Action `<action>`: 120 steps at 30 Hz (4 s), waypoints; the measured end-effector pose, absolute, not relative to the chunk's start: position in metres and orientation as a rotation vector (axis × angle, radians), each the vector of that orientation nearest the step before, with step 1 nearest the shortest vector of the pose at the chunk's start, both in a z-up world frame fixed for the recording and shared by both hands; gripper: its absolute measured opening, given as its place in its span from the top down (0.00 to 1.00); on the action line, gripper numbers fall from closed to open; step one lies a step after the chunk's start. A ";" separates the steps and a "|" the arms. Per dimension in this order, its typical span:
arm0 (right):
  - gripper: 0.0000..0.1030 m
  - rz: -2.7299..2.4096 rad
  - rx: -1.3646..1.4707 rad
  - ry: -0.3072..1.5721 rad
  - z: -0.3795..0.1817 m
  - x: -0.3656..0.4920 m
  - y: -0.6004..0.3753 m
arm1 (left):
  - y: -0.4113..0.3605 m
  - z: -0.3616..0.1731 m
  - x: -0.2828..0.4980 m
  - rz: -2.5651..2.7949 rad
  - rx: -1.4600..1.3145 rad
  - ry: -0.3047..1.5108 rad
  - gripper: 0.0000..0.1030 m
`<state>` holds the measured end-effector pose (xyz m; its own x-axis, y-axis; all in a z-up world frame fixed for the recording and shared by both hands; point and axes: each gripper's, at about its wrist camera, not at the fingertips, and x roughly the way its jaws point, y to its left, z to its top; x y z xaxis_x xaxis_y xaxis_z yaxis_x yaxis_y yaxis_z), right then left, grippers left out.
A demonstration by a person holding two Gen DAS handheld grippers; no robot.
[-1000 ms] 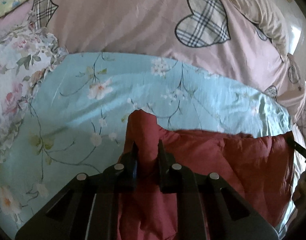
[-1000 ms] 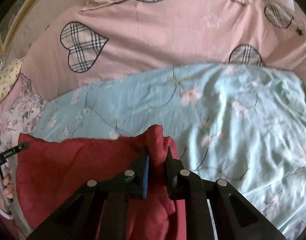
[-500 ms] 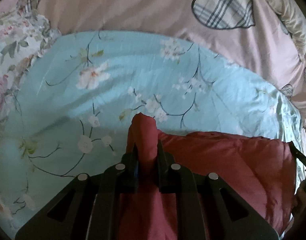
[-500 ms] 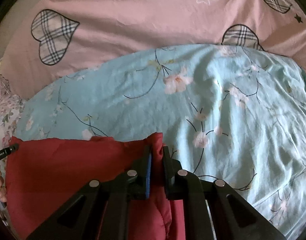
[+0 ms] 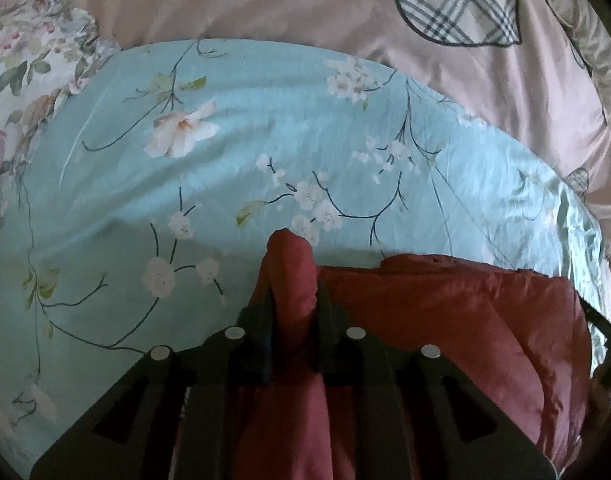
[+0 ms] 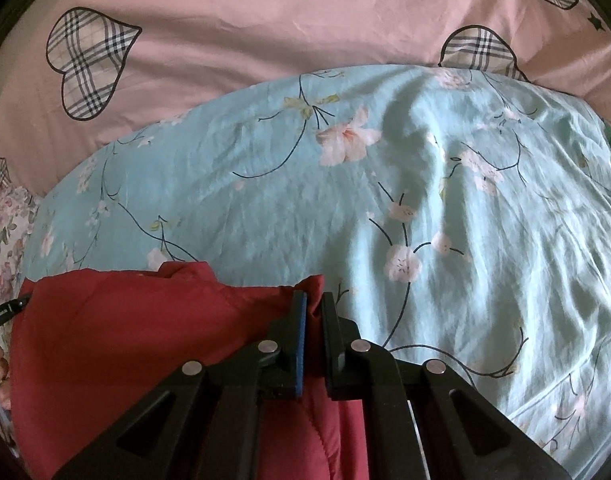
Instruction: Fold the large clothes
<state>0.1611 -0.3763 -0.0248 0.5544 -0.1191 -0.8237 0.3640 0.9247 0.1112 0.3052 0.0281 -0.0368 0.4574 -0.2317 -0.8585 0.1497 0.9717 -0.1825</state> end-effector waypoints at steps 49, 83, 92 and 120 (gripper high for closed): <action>0.41 -0.154 0.322 0.843 0.023 -0.033 -0.299 | 0.094 0.007 0.113 -0.259 -0.037 0.918 0.28; 0.31 -0.040 0.132 0.848 0.013 -0.048 -0.181 | 0.019 0.001 0.042 -0.372 0.114 0.949 0.20; 0.28 -0.071 0.063 0.854 0.007 -0.033 -0.170 | 0.013 0.002 0.047 -0.368 0.087 0.977 0.19; 0.13 -0.206 0.072 0.885 -0.024 0.003 -0.210 | -0.032 -0.026 0.090 -0.323 0.186 1.009 0.00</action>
<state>0.0032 -0.2102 -0.0243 0.6153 -0.1492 -0.7740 0.2083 0.9778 -0.0228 0.0898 -0.0320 -0.0256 0.4906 -0.1788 -0.8528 0.3491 0.9371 0.0044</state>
